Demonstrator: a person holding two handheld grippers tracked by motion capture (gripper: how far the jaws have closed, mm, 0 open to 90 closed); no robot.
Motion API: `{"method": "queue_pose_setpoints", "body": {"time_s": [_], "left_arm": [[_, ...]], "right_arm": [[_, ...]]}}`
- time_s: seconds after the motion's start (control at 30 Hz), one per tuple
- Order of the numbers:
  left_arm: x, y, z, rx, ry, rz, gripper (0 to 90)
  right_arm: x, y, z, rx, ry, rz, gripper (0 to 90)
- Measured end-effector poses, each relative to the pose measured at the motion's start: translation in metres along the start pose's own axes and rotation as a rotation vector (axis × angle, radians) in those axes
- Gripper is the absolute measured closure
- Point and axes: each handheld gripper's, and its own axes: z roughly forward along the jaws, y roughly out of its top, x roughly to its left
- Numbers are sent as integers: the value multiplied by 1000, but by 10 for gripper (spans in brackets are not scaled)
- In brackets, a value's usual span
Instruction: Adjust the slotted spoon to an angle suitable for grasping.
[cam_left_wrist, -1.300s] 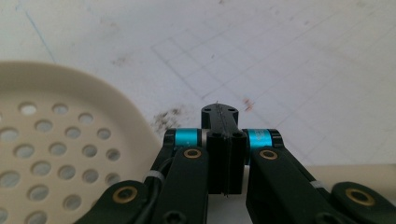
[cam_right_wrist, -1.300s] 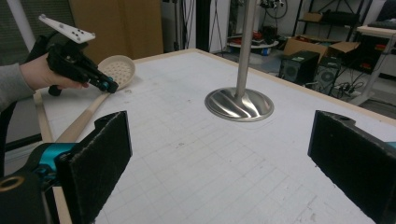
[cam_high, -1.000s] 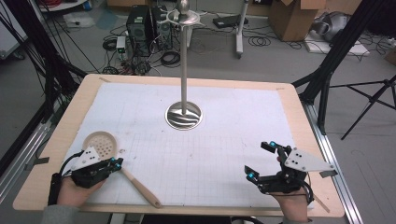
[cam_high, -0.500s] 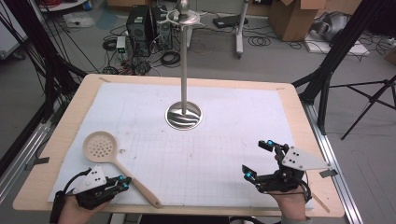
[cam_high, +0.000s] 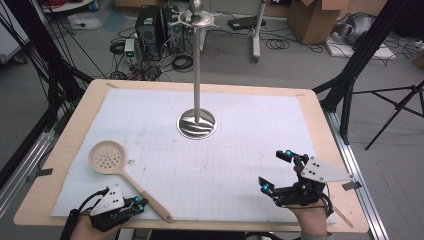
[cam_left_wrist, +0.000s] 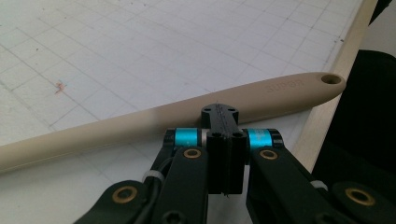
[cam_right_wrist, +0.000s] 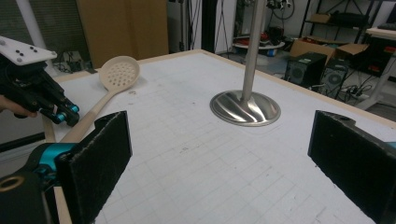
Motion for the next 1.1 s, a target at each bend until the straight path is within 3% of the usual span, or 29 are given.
{"method": "queue_pose_setpoints", "body": {"time_s": [0.33, 0.53, 0.8, 1.1], "left_arm": [[6, 9, 13, 2, -12, 1, 899], [11, 19, 26, 7, -5, -6, 899], [16, 32, 39, 37, 9, 17, 899], [30, 47, 61, 46, 26, 0, 899]], "right_arm": [[-1, 0, -2, -2, 0, 7, 49], [0, 0, 0, 1, 4, 2, 49], [-1, -1, -2, 0, -1, 11, 49], [-2, 0, -4, -1, -6, 11, 49]]}}
